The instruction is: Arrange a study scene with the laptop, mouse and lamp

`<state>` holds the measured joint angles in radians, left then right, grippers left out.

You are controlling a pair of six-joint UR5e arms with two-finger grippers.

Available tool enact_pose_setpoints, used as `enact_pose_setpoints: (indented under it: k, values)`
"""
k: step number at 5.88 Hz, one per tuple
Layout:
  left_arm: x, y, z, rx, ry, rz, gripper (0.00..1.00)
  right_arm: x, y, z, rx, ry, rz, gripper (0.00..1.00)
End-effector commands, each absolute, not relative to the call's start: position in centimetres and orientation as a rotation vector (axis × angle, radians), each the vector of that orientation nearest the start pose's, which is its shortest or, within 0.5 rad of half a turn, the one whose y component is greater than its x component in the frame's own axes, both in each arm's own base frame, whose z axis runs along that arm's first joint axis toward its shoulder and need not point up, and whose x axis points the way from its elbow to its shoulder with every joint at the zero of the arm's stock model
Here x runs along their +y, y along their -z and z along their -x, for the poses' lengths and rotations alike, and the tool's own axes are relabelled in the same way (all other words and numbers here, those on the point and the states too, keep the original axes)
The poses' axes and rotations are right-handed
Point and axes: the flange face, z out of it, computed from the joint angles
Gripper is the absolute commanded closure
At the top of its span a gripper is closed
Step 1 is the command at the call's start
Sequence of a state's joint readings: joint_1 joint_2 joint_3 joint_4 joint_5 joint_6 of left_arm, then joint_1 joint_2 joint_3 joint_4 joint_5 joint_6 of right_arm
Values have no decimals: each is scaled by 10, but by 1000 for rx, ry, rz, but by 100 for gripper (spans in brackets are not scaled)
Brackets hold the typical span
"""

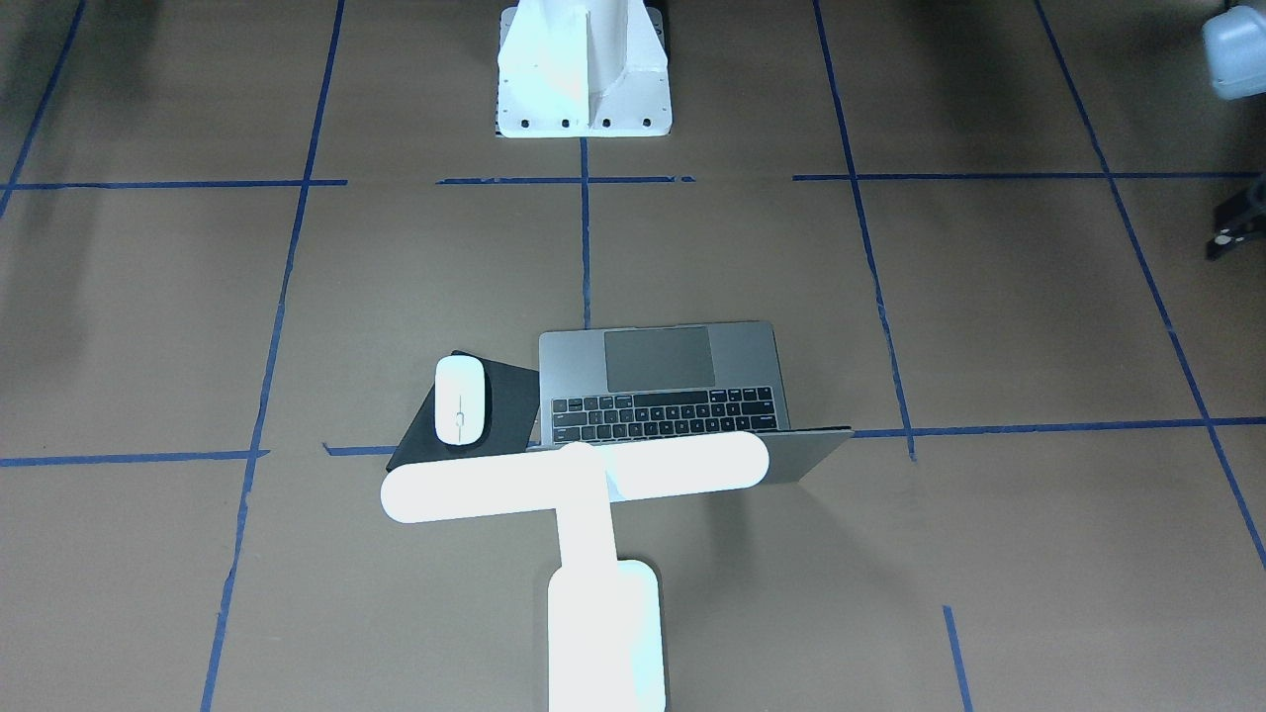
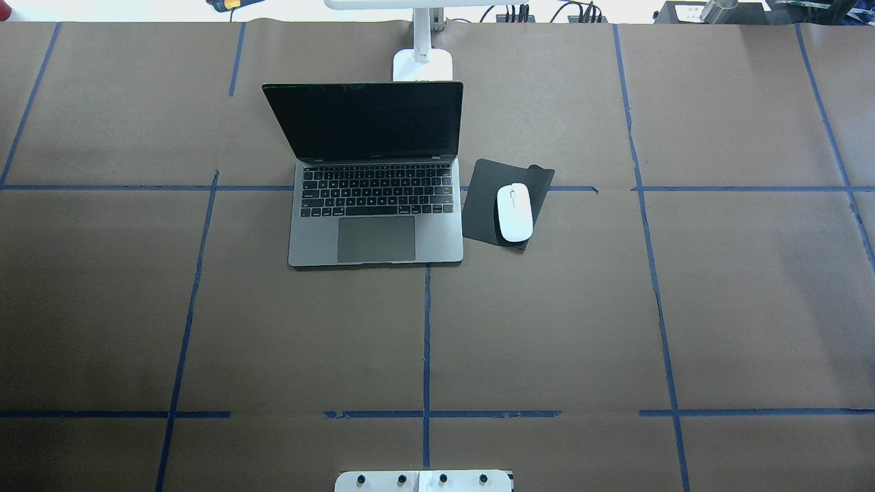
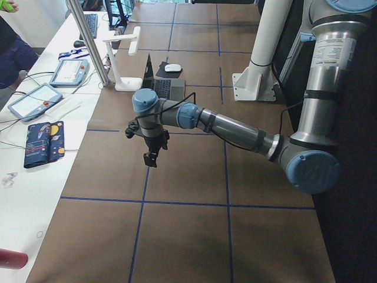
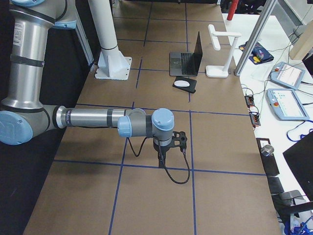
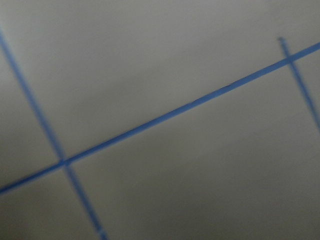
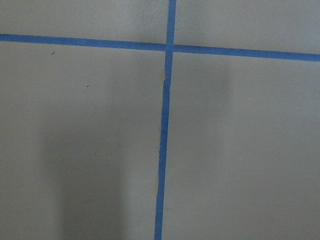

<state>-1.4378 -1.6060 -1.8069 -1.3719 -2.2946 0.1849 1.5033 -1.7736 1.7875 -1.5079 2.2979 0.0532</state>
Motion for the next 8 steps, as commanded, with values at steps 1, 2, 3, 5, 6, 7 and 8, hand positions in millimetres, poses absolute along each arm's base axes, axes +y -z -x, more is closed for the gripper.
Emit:
enact_pose_setpoints:
  k: [1, 2, 3, 5, 6, 7, 8]
  values:
    - [-449, -619, 55, 727, -301, -63, 0, -415, -640, -39, -730, 43, -30, 0]
    - [-435, -630, 59, 728, -276, -51, 0, -415, -641, -39, -730, 43, -29, 0]
    - [-424, -660, 60, 724, -257, 10, 0, -415, -641, -39, -730, 45, -29, 0]
    - [-427, -654, 60, 720, -275, -31, 0, -416, -640, -39, -733, 49, -42, 0]
    - [-428, -653, 58, 719, -285, -34, 0, -414, -640, -39, -733, 49, -42, 0]
    - [-429, -650, 57, 725, -287, -41, 0, -414, -641, -39, -733, 47, -40, 0]
    - [-430, -647, 57, 724, -291, -47, 0, -414, -641, -39, -733, 47, -40, 0]
